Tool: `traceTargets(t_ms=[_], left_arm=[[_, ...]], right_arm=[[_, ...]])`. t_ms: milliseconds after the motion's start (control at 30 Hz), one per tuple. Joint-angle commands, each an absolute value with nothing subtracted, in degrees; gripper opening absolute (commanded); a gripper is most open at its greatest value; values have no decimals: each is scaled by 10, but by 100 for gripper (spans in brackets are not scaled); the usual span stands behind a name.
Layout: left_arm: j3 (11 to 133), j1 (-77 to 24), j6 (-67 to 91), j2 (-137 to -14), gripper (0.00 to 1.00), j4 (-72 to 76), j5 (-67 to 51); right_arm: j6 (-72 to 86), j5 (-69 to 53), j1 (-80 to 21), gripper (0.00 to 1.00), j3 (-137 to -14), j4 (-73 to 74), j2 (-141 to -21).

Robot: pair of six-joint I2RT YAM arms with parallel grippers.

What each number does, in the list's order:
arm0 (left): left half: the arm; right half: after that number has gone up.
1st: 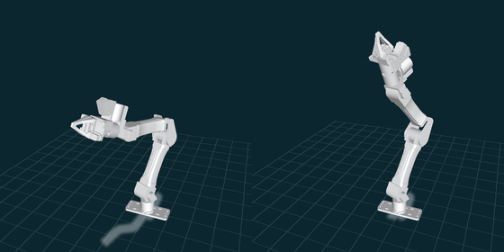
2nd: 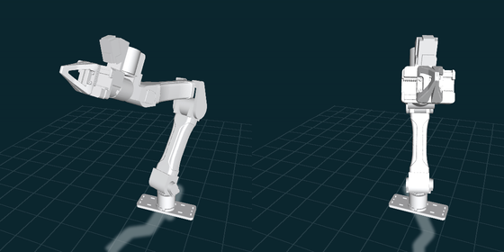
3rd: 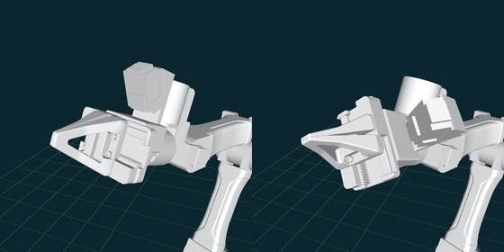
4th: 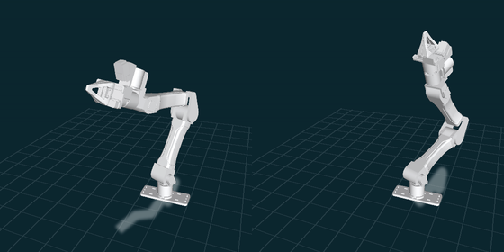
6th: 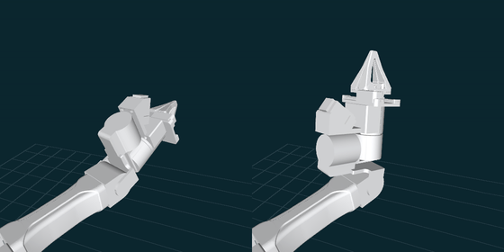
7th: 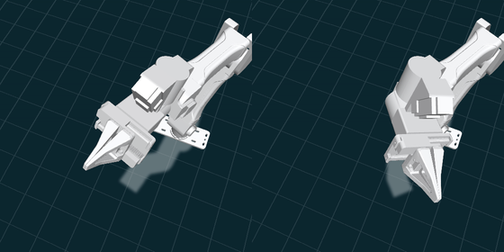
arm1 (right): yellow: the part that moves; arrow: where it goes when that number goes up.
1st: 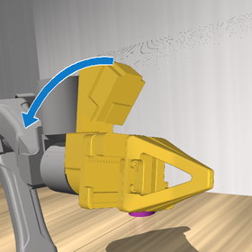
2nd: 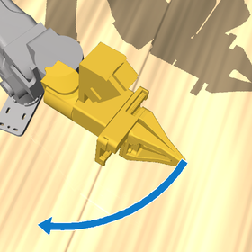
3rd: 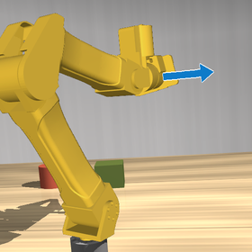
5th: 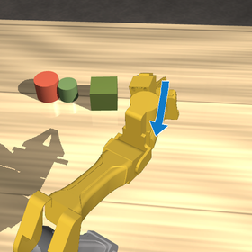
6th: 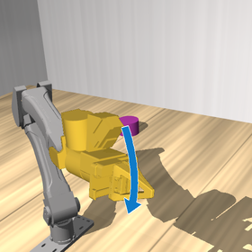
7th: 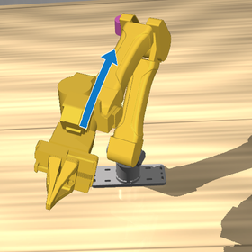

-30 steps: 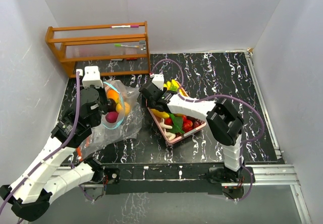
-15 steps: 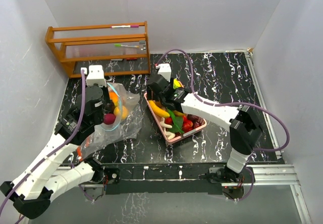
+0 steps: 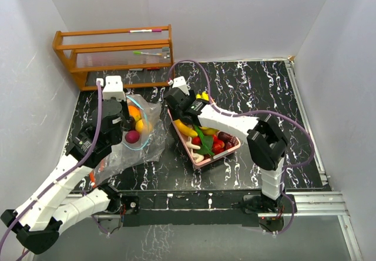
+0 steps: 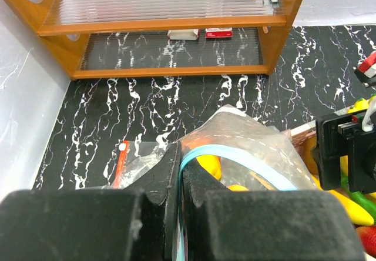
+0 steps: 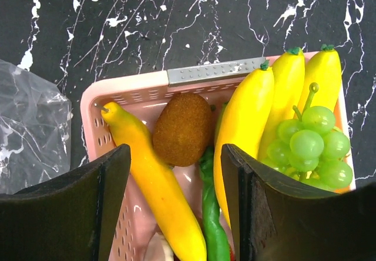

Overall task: Place the food in the zip-top bag and seal the zipper
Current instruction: Pick up the fake fruit from the bin.

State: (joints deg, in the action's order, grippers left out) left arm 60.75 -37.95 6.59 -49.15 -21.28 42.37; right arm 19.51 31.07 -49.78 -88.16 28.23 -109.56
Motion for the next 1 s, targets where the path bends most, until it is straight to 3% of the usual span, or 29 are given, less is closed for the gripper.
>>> traceTargets(t_ms=[0, 500, 733, 967], left_arm=[[600, -377, 66, -477, 0, -195, 430], [594, -377, 65, -471, 0, -198, 433], [594, -377, 63, -471, 0, -199, 434], [594, -377, 62, -470, 0, -201, 438]], right_arm=[[173, 291, -489, 65, -919, 272, -1110], [195, 293, -479, 66, -915, 278, -1170], [244, 321, -478, 75, -917, 322, -1198], [281, 288, -471, 76, -893, 324, -1211]])
